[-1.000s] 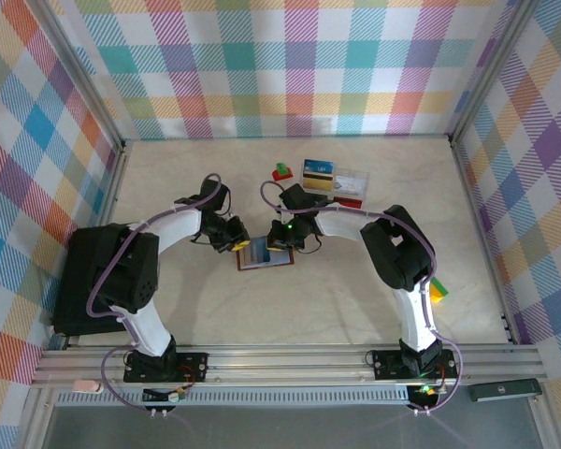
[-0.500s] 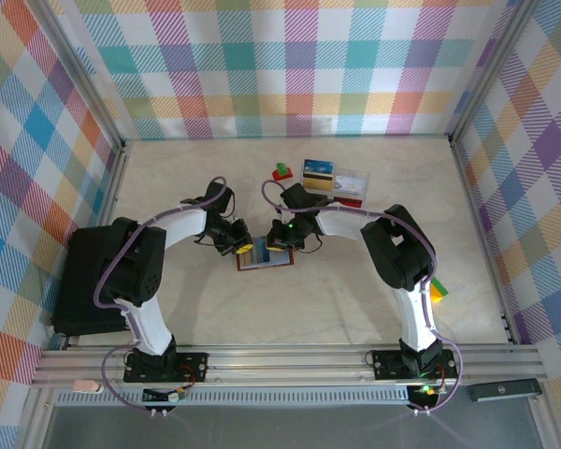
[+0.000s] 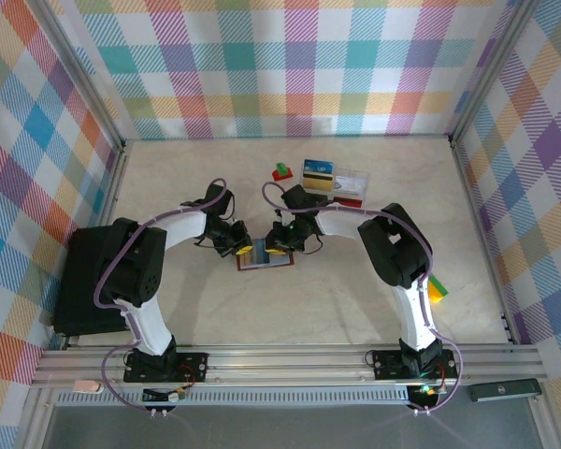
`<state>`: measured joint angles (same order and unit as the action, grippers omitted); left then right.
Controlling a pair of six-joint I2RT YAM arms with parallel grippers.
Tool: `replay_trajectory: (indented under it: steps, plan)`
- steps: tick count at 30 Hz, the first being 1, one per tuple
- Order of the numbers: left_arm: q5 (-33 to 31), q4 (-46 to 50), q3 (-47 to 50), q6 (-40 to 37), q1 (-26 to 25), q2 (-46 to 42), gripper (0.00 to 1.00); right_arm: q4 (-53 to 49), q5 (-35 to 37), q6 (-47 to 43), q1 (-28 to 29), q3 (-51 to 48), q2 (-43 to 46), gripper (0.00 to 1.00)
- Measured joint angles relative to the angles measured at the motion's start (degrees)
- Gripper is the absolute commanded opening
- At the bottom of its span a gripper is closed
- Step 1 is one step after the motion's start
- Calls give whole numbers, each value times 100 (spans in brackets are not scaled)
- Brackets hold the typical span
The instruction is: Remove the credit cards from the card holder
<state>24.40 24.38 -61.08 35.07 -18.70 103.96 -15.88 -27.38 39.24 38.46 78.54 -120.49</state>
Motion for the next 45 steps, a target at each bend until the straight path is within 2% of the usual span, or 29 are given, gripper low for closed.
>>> replay_trajectory:
  steps: [10, 20, 26, 33, 39, 45]
  plan:
    - [-2, -57, 42, 0, 0, -20, 11, 7, -188, 0, -4, 20, -42, 18]
    - [4, -68, 42, 7, 0, -20, 12, 26, -142, -59, -20, 13, -37, 5]
    - [0, -101, 63, 9, 0, -39, 13, 181, 291, -138, -33, -380, 485, 0]
    - [-9, -376, 227, 118, -2, -175, 18, 343, 623, -485, -103, -874, 1071, 0]
    - [-236, -570, 457, 319, -2, -511, 30, 404, 892, -1016, -151, -1237, 1641, 0]
    - [-308, -896, 704, 555, 9, -1405, 56, 431, 896, -1589, -319, -1261, 2210, 0]
